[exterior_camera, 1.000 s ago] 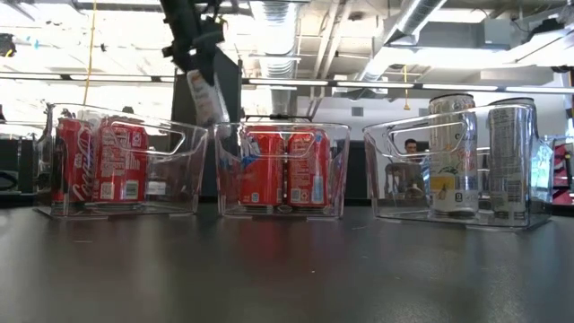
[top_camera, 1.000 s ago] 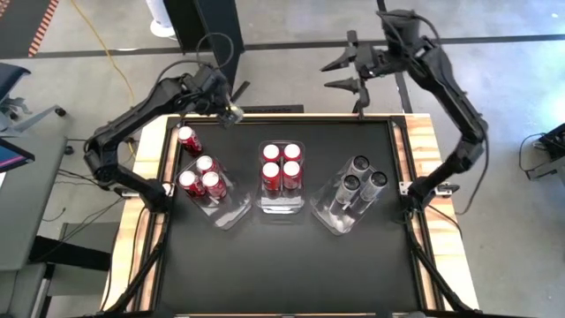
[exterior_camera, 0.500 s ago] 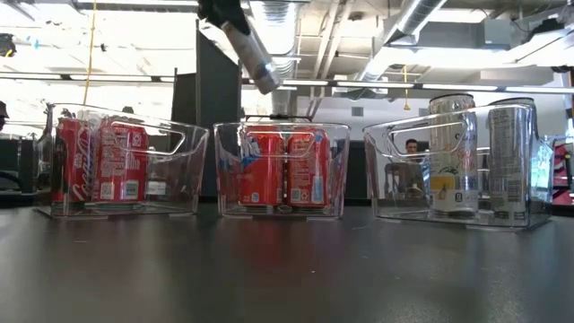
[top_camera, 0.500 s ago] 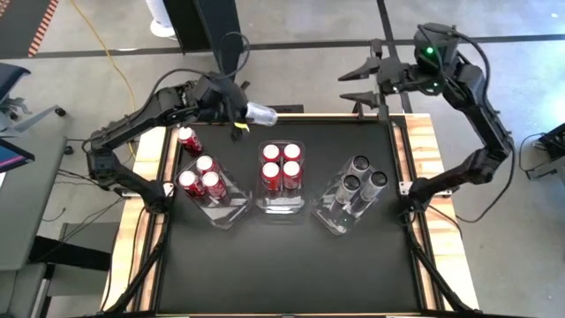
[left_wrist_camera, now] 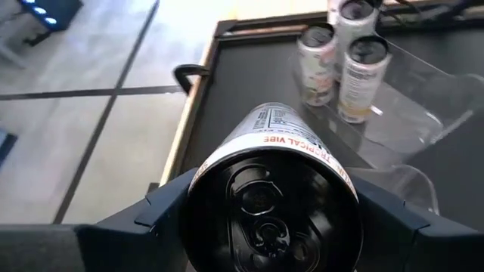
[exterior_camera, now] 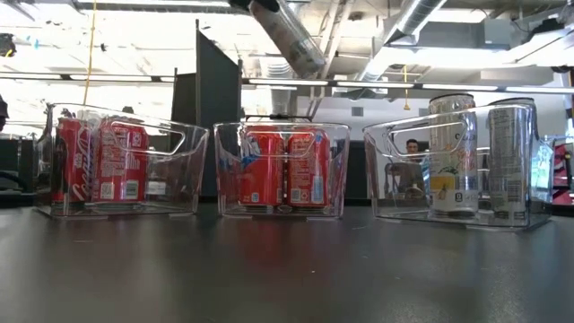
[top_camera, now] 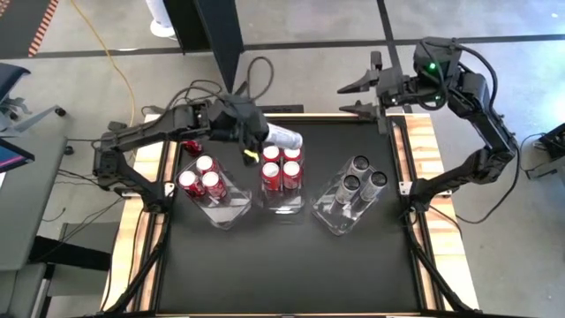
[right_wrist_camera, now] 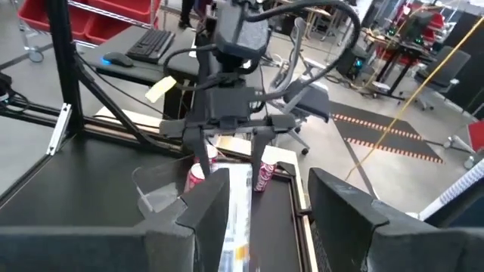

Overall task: Sort soda cans
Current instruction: Put the white soda can into the right transparent bin

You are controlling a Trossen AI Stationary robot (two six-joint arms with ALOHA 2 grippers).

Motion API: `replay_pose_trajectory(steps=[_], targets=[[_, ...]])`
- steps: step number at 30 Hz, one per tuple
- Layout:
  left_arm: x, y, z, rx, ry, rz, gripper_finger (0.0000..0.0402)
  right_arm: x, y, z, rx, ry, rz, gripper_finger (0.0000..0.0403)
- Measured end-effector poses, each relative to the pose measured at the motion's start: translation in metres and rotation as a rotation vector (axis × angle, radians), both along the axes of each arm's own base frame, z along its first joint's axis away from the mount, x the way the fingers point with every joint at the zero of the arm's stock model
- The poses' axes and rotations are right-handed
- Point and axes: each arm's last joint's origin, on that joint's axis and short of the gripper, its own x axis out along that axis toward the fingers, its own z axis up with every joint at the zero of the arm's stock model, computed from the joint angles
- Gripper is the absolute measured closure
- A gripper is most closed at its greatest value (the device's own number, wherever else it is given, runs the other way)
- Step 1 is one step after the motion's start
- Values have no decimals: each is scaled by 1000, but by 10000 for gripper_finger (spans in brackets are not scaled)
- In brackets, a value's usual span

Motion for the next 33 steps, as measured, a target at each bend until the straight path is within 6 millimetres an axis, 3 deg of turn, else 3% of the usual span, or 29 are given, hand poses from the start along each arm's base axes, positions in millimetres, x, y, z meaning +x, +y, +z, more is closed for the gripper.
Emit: replay_pose_trajectory(steps=[14,20,27,33], targets=[[84,-23,-12,19,83,-239,141,5,24,-7,18,91,-75,204],[115,-36,-21,40,116,-327,141,-9,43,-2,-15,75,-123,204],[134,-51,-34,47,184,-411,141,-32,60,4,-5,36,-127,204],[135,-61,-37,77,215,-472,141,-40,67,3,12,54,-143,204]])
